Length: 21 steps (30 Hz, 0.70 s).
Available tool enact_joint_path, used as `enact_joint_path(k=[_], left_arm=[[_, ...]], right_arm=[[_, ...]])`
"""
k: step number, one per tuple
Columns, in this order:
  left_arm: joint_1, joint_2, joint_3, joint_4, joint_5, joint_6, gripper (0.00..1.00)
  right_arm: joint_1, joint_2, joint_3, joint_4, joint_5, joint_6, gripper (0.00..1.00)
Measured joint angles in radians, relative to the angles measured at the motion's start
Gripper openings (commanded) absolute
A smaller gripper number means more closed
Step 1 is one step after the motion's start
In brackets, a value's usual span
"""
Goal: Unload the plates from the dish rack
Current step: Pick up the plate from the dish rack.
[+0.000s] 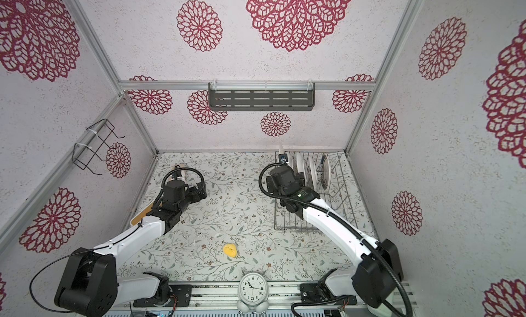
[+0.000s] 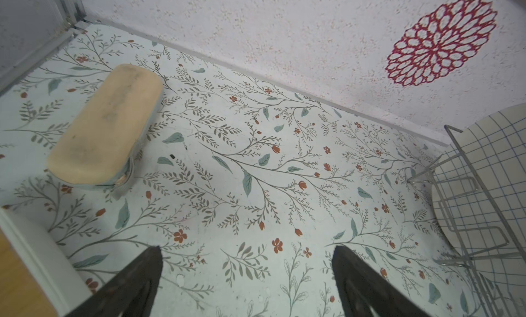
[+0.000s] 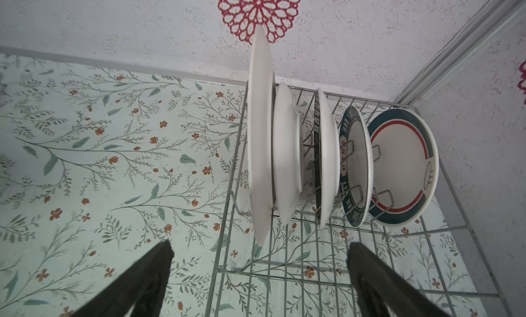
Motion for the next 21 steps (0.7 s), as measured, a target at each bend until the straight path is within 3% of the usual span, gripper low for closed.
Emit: enact_joint_path(k=[12, 21], left_arm=[[-0.027, 0.029, -0.011, 0.013, 0.046, -0.061, 0.97], [-0.027, 0.041, -0.011, 0.018, 0.06, -0.071, 0.97]], right_arm=[[0.0, 0.204, 0.135, 0.019, 0.159, 0.007, 0.99], [0.0, 0.349, 0.264, 0.003, 0.254, 0.015, 0.75]])
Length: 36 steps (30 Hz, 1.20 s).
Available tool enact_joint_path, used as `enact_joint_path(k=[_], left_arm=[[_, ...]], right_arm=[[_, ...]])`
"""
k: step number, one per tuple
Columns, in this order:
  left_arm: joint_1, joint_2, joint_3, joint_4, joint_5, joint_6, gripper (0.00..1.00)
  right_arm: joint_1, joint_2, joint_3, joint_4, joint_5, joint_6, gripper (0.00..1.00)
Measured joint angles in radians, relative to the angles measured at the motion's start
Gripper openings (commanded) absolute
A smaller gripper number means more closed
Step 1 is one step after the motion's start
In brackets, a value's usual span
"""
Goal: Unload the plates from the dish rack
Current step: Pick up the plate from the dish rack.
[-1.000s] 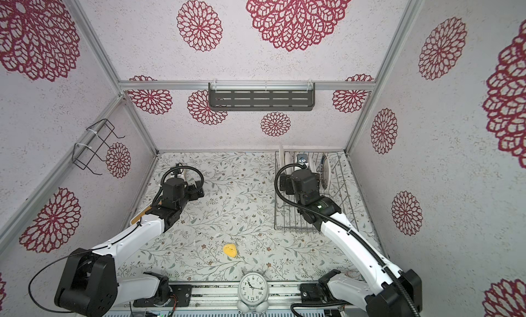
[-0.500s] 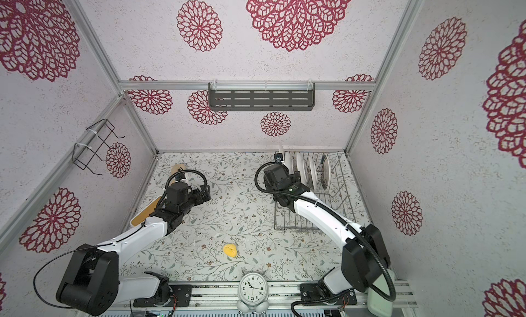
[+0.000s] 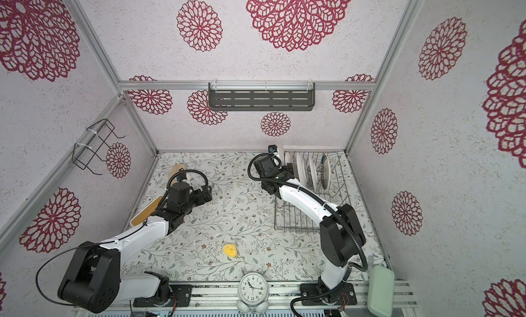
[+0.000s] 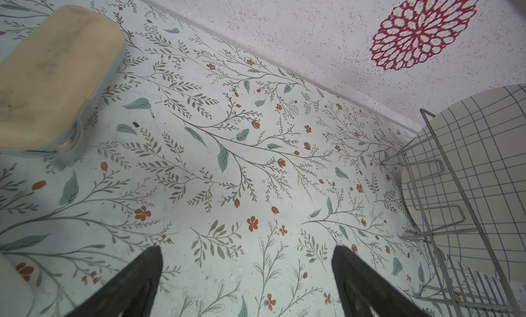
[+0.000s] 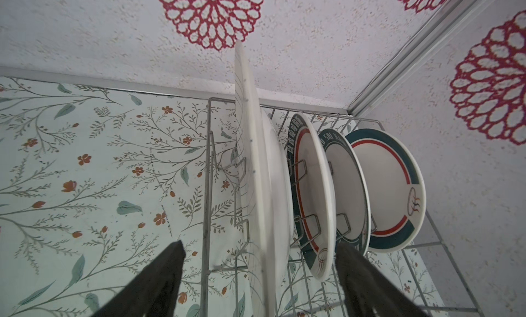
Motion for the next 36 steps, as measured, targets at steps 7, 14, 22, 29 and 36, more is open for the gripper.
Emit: enact_joint_path(k=[7, 14, 22, 29, 36], left_arm=[[0.0, 0.0, 0.0, 0.001, 0.013, -0.005, 0.97], [-0.003, 0.02, 0.0, 0.001, 0.024, -0.008, 0.97], [-0.008, 0.027, 0.0, 0.001, 0.039, -0.011, 0.97], [-0.009, 0.027, 0.0, 0.001, 0.047, -0.028, 0.97], [-0.009, 0.027, 0.0, 0.001, 0.055, -0.04, 0.97]], right_arm=[[0.0, 0.035, 0.018, 0.002, 0.039, -0.004, 0.55], [-0.001, 0.047, 0.018, 0.014, 0.071, -0.019, 0.48], [-0.007, 0.063, 0.018, 0.03, 0.088, -0.022, 0.35], [-0.011, 0.063, 0.018, 0.033, 0.089, -0.019, 0.26], [-0.012, 0.074, 0.016, 0.045, 0.107, -0.019, 0.21]])
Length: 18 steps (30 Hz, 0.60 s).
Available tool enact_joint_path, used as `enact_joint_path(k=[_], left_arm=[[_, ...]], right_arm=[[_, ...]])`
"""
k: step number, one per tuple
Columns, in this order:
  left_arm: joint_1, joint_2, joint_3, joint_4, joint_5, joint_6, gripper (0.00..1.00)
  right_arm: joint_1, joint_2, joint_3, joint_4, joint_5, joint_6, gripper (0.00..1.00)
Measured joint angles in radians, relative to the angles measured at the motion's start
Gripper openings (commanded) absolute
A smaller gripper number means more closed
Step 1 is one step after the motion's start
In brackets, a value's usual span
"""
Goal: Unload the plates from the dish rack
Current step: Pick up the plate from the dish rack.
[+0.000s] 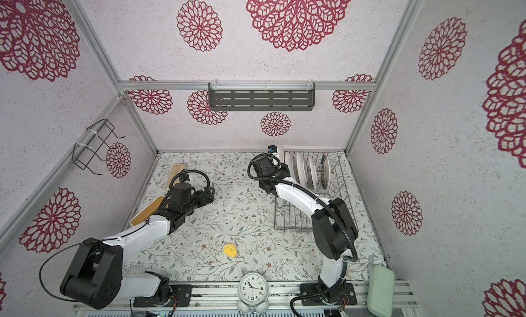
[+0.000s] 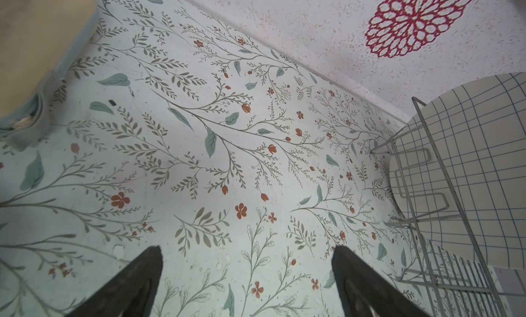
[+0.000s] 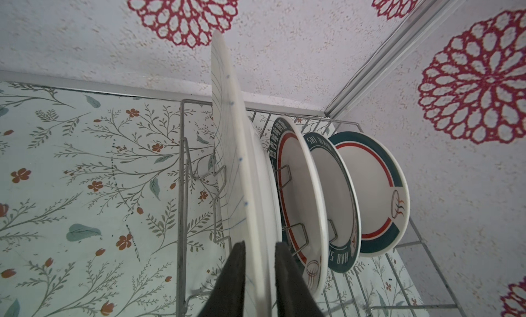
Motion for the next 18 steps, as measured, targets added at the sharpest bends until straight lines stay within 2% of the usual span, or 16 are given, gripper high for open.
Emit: enact_joint_path(k=[8, 18], left_arm=[[-0.001, 0.0, 0.0, 0.0, 0.01, -0.006, 0.97], [-0.001, 0.0, 0.001, 0.0, 0.016, -0.009, 0.97]], right_arm=[[0.001, 0.01, -0.021, 0.022, 0.023, 0.0, 0.13], [0.01, 0.01, -0.024, 0.037, 0.023, 0.0, 0.08]])
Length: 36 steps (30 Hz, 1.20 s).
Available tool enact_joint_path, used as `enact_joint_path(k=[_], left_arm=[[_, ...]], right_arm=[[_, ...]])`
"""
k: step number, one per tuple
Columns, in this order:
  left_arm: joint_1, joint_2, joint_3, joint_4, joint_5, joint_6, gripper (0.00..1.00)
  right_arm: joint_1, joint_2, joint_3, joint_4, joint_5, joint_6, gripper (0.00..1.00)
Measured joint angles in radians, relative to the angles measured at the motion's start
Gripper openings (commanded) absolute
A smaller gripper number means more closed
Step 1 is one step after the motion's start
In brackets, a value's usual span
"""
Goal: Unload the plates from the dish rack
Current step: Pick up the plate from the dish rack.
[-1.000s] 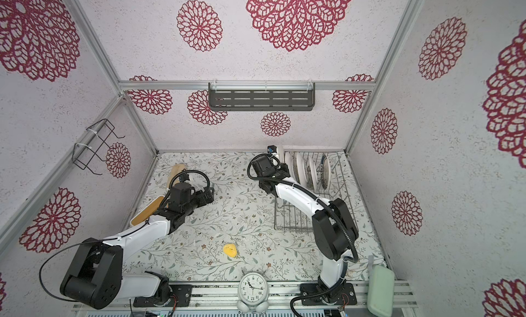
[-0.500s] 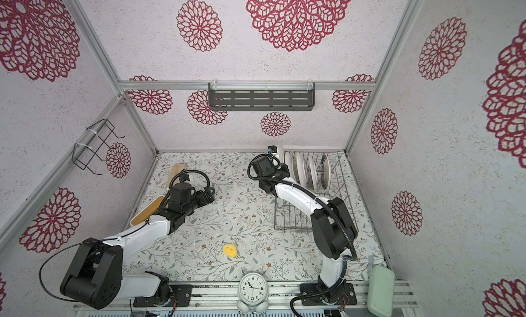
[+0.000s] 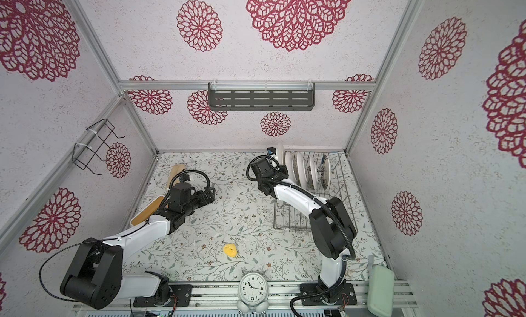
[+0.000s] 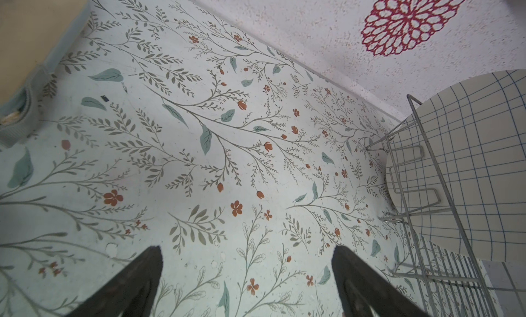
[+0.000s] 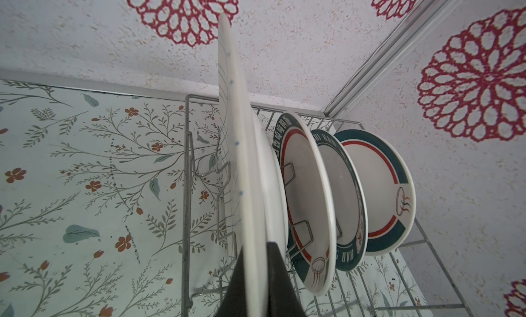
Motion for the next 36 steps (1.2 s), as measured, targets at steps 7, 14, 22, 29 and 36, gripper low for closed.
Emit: enact_joint_path(k=[7, 14, 22, 29, 36], left_arm=[[0.0, 0.0, 0.002, 0.0, 0.0, -0.001, 0.97], [0.0, 0.008, 0.003, 0.0, 0.0, -0.001, 0.97], [-0.003, 0.012, 0.014, -0.002, -0.009, -0.011, 0.97], [-0.013, 0.018, 0.043, -0.01, -0.031, -0.021, 0.97], [-0.019, 0.018, 0.066, -0.032, -0.057, -0.025, 0.97]], right_arm=[[-0.001, -0.003, -0.009, 0.015, 0.002, 0.0, 0.0], [-0.001, -0.058, -0.084, 0.082, -0.016, -0.035, 0.0], [0.011, -0.114, -0.099, 0.081, -0.03, -0.096, 0.0], [0.029, -0.116, -0.089, 0.079, -0.013, -0.13, 0.0], [0.064, -0.139, -0.066, 0.083, 0.034, -0.187, 0.0]])
